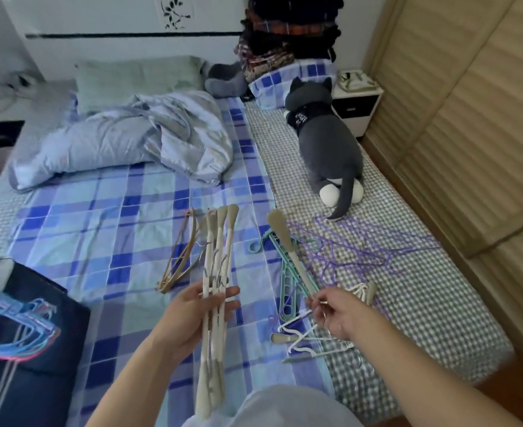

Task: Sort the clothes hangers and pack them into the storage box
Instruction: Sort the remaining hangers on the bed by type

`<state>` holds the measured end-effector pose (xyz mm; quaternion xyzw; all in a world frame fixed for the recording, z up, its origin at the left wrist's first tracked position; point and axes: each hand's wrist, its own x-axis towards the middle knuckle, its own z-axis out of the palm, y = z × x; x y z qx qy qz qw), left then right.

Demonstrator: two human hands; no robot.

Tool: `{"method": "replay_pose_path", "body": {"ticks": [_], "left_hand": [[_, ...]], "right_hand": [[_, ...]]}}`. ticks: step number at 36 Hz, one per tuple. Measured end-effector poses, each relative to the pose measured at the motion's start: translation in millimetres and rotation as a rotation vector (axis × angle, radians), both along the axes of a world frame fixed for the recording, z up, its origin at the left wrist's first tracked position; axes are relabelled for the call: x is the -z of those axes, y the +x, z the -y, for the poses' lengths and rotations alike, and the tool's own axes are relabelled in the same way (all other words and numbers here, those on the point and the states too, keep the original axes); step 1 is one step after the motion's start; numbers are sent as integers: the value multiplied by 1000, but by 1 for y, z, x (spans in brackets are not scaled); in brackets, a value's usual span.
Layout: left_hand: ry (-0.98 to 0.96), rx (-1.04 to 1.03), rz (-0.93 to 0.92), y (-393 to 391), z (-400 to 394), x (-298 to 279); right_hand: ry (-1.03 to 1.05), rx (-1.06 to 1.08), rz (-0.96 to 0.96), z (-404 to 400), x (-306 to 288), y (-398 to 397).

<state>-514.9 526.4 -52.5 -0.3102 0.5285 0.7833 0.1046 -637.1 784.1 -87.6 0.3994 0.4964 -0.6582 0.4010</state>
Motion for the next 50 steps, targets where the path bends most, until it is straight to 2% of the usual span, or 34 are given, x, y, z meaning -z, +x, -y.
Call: {"method": "replay_pose_path", "body": {"ticks": [5, 8, 11, 13, 17, 21, 25, 31, 38, 42, 44, 46, 48, 50], "left_hand": [[-8, 19, -23, 0, 6, -2], [-2, 10, -31, -1, 12, -4], [2, -16, -53, -5, 20, -9], [10, -29, -67, -7, 26, -12], [33, -20, -82, -10, 32, -13], [54, -23, -71, -13, 30, -12], [109, -33, -74, -15, 23, -10], [117, 16, -95, -14, 14, -11], [80, 0, -53, -17, 2, -13], [-8, 20, -24, -18, -1, -6], [-57, 21, -17, -18, -1, -5], [-87, 32, -23, -18, 0, -4], [-122, 45, -31, -18, -1, -3], [-152, 46, -36, -18, -4, -3]], "right_hand": [[-223, 54, -20, 29, -17, 21], [-453, -13, -117, 46, -40, 33], [-504, -101, -261, 58, -55, 35], [-406, -209, -324, 65, -61, 36], [-49, -595, -480, 77, -59, 42], [121, -692, -689, 100, -46, 53], [181, -756, -801, 122, -39, 61], [277, -921, -823, 134, -19, 60], [361, -1141, -874, 128, -32, 59], [464, -1348, -886, 117, -44, 55], [554, -1315, -945, 109, -51, 53], [555, -1087, -1001, 105, -57, 52], [409, -831, -1006, 103, -61, 51], [288, -749, -993, 107, -64, 53]]}}
